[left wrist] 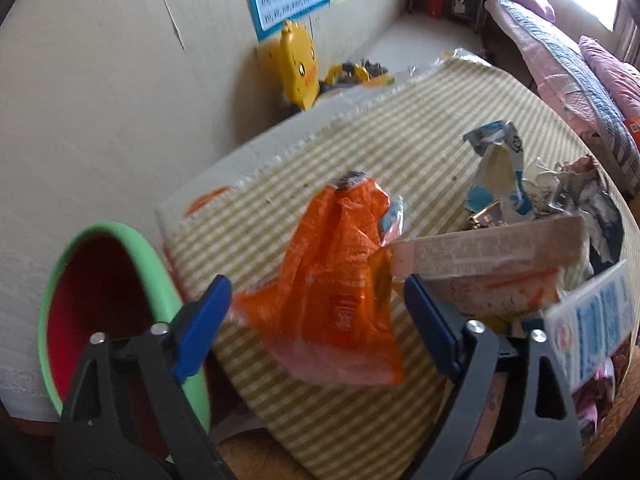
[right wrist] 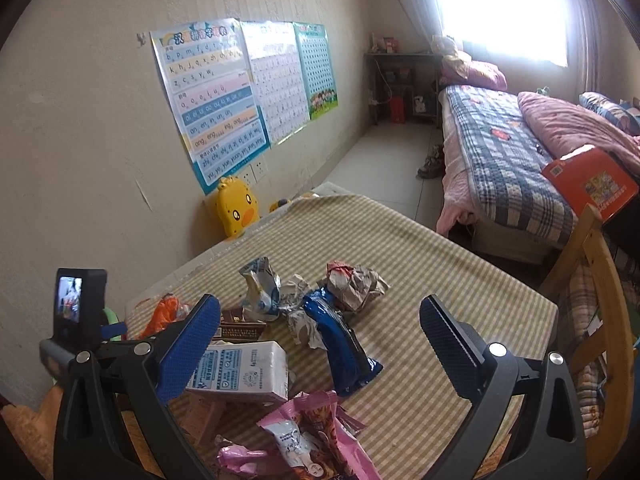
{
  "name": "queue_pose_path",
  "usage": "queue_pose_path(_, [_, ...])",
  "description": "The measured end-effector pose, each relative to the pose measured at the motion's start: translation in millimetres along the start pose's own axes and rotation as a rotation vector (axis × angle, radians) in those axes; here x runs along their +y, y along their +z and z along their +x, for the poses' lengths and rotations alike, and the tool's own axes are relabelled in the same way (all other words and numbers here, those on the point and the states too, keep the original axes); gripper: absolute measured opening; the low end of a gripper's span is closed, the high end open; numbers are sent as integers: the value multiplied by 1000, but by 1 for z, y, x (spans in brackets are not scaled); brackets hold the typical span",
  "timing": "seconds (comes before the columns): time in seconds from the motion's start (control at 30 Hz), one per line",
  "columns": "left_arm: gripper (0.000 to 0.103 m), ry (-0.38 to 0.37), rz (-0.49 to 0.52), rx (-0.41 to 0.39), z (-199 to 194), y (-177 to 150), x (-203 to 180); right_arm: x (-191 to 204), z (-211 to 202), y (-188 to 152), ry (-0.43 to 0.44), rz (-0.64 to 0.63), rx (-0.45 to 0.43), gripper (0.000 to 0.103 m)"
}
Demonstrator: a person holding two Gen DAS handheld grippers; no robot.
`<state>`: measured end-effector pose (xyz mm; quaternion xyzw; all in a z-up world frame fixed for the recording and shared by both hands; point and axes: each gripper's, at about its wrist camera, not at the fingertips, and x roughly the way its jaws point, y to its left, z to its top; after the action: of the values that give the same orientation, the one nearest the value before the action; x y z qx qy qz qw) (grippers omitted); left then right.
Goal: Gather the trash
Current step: 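Grasp the orange snack bag with the left tool while the right tool grasps a silver wrapper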
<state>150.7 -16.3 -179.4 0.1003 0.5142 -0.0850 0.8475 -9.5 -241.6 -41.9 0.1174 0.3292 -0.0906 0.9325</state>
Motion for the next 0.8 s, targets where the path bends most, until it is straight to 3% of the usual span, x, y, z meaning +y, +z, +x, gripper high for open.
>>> queue_pose_path(0.07, [58,-23,12,28,9,0,-5,0,5,-1,4,-3,14,96])
queue_pose_path(0.17, [45,-29,6,8,6,-4,-5,3,15,0,37,-10,40,96])
queue_pose_path(0.33, [33,-53,-28,-56,-19,-8,1,16,55,21,140,-31,120,96])
queue_pose_path(0.37, [11,-53,-31,-75,-26,-9,1,21,67,28,153,-38,139,96])
queue_pose_path(0.4, [5,-52,-34,-95,-38,-13,2,24,78,33,160,-48,152,96])
queue_pose_path(0.57, [5,-67,-76,-158,-75,-24,8,52,150,52,166,-145,278,96])
queue_pose_path(0.7, [5,-73,-105,-185,-96,-32,13,77,199,47,92,-253,346,95])
queue_pose_path(0.8, [5,-72,-115,-200,-105,-36,18,84,223,37,66,-278,415,85])
